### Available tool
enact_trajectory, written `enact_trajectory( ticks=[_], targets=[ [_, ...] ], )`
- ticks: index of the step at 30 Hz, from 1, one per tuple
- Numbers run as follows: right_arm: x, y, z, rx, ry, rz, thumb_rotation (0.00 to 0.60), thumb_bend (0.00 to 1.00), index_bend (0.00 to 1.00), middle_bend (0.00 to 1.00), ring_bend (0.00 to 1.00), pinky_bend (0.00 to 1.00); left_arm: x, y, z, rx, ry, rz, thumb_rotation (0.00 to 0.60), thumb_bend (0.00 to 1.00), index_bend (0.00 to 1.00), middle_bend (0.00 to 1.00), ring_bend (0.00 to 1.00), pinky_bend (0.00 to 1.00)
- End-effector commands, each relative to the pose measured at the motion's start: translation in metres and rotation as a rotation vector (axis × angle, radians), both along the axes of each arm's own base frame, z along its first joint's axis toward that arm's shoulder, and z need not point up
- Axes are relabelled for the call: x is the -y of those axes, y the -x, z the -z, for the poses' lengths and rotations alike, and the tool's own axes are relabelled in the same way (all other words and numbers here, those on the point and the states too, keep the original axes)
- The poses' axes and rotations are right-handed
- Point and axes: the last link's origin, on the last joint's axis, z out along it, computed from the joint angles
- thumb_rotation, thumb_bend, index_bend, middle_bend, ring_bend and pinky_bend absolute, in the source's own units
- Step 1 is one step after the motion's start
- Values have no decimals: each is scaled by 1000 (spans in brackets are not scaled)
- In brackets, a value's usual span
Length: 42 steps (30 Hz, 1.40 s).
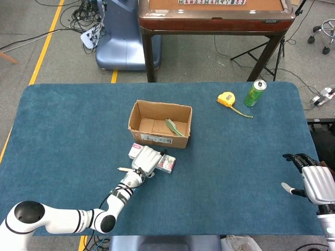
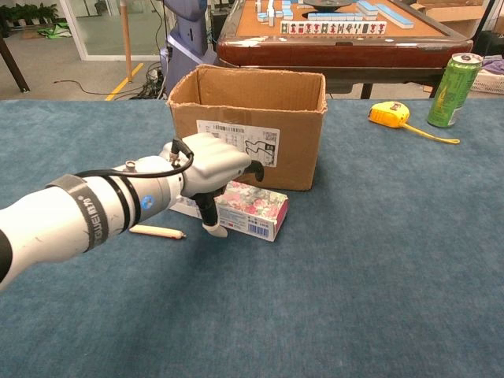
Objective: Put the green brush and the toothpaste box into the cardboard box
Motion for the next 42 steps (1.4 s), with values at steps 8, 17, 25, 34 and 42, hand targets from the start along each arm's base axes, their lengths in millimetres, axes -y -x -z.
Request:
enact_trajectory(
  ticks=[8, 17, 25, 34, 42],
  targets=[
    [-1, 0, -1, 3, 2, -1, 600, 1, 270, 333, 217, 375, -2, -1, 8, -79, -26, 54, 600, 95, 232, 1000, 1000, 1000],
    [-1, 0, -1, 2, 0, -2, 600, 1, 270, 333, 217, 375, -1, -2, 8, -67, -36, 79, 600, 104, 378, 1000, 1000, 1000],
    [0, 0, -1, 3, 1, -2, 600, 1, 270, 333, 217, 375, 1, -4, 7, -25, -28, 96, 600, 139, 512, 1000, 1000, 1000],
    [0, 0, 0, 1, -1, -1, 600, 1, 270, 334, 217, 375, 13, -8, -5, 62, -39, 147, 600, 154, 588, 1000, 1000, 1000],
    [1, 0, 3, -9, -9, 4, 600, 1, 270, 334, 217, 375, 30, -9, -30, 87, -85, 173, 600, 154, 596, 1000, 1000, 1000]
  ],
)
